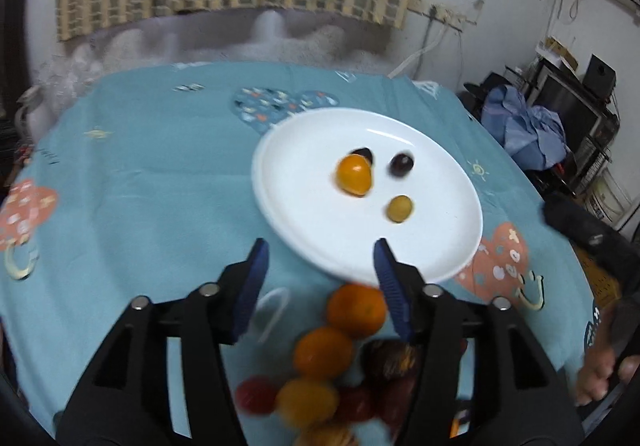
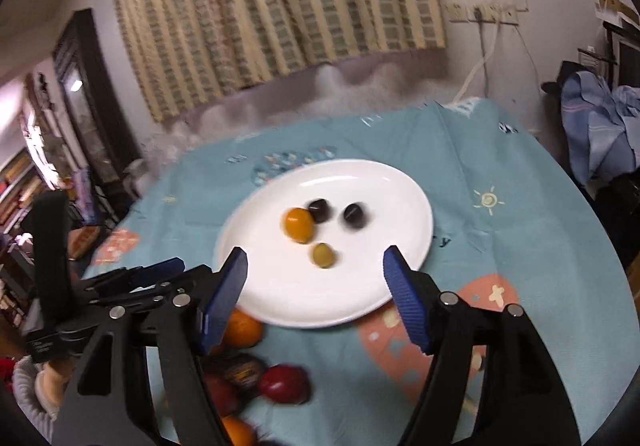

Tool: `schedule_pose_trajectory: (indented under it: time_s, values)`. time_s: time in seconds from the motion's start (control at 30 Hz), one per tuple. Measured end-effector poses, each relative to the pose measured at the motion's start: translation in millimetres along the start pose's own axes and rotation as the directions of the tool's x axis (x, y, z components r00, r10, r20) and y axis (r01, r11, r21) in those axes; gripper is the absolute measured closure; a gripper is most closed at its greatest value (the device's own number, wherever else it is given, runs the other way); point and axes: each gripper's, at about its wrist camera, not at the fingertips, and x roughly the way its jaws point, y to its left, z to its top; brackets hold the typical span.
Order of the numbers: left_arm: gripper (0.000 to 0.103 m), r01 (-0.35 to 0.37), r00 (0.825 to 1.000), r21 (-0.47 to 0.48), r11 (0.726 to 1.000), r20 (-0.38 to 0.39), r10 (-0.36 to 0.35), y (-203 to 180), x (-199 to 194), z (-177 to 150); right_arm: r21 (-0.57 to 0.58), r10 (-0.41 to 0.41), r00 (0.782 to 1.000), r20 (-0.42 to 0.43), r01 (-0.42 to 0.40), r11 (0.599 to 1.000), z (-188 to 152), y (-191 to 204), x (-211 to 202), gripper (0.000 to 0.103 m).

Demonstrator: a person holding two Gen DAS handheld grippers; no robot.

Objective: Organize fruits
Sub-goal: 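Drop both fruits onto the white plate and open both tools, then grasp the pale apple with the left tool while the right tool grasps a dark plum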

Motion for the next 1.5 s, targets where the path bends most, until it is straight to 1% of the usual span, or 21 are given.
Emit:
schedule_pose_trajectory:
  time_s: [0.03, 0.1, 0.17, 0.33, 0.4, 0.43, 0.5, 0.57, 0.63, 0.8, 1.0, 1.1, 1.17, 1.37, 1.5]
  values:
    - [0.041, -0.022, 1.000, 0.002, 1.000, 0.009, 0.022, 4, -10, -6, 0.000, 0.003, 1.000, 0.001, -0.003, 1.000, -4, 4, -8, 0.030]
    - [0.041, -0.050, 0.999, 0.002, 0.999, 0.015, 0.049, 10, -24, -21, 0.003, 0.010, 1.000, -0.010, -0.010, 1.000, -17, 9, -21, 0.025]
    - [0.041, -0.074, 0.997, -0.009, 0.997, 0.004, 0.074, 20, -37, -43, 0.020, 0.014, 1.000, -0.016, -0.014, 1.000, -34, 12, -31, 0.015]
    - [0.039, -0.088, 0.996, -0.038, 0.995, -0.029, 0.086, 30, -53, -94, 0.052, 0.023, 0.999, -0.036, -0.021, 0.998, -76, 8, -43, 0.014]
    - [0.039, -0.079, 0.996, -0.035, 0.996, -0.039, 0.078, 28, -55, -106, 0.068, 0.022, 0.998, -0.054, -0.019, 0.997, -86, 3, -40, 0.014]
    - [0.039, -0.077, 0.996, -0.025, 0.997, -0.037, 0.076, 26, -57, -109, 0.078, 0.016, 0.997, -0.077, -0.010, 0.997, -89, 0, -36, 0.014]
    - [0.039, -0.074, 0.997, 0.014, 0.997, -0.015, 0.074, 17, -60, -112, 0.104, 0.015, 0.995, -0.101, -0.005, 0.995, -88, -5, -31, 0.014]
    - [0.037, -0.060, 0.998, 0.053, 0.997, 0.005, 0.060, 9, -61, -112, 0.132, 0.021, 0.995, -0.096, -0.008, 0.991, -87, -9, -32, 0.014]
    - [0.037, -0.053, 0.999, 0.079, 0.995, 0.009, 0.052, 3, -60, -113, 0.143, 0.018, 0.996, -0.092, -0.005, 0.990, -85, -11, -32, 0.014]
    - [0.037, -0.038, 0.999, 0.103, 0.994, -0.034, 0.042, -4, -46, -114, 0.144, 0.019, 0.995, -0.094, -0.005, 0.990, -83, -11, -33, 0.014]
    - [0.038, -0.046, 0.997, 0.151, 0.987, -0.053, 0.055, -15, -33, -117, 0.124, 0.008, 0.994, -0.108, 0.005, 0.992, -85, -6, -31, 0.014]
    - [0.048, -0.037, 0.996, 0.162, 0.986, -0.069, 0.049, -19, -27, -118, 0.118, 0.002, 0.994, -0.106, 0.010, 0.993, -85, -6, -31, 0.014]
    - [0.057, -0.020, 0.996, 0.158, 0.987, -0.085, 0.033, -19, -23, -118, 0.116, 0.002, 0.994, -0.110, 0.011, 0.993, -85, -5, -30, 0.014]
    - [0.060, -0.013, 0.994, 0.141, 0.990, -0.106, 0.028, -17, -15, -117, 0.082, -0.009, 0.992, -0.129, 0.020, 0.996, -88, 0, -26, 0.014]
    - [0.061, -0.015, 0.994, 0.120, 0.993, -0.108, 0.028, -11, -18, -117, 0.017, -0.042, 0.988, -0.151, 0.045, 0.999, -92, 6, -21, 0.014]
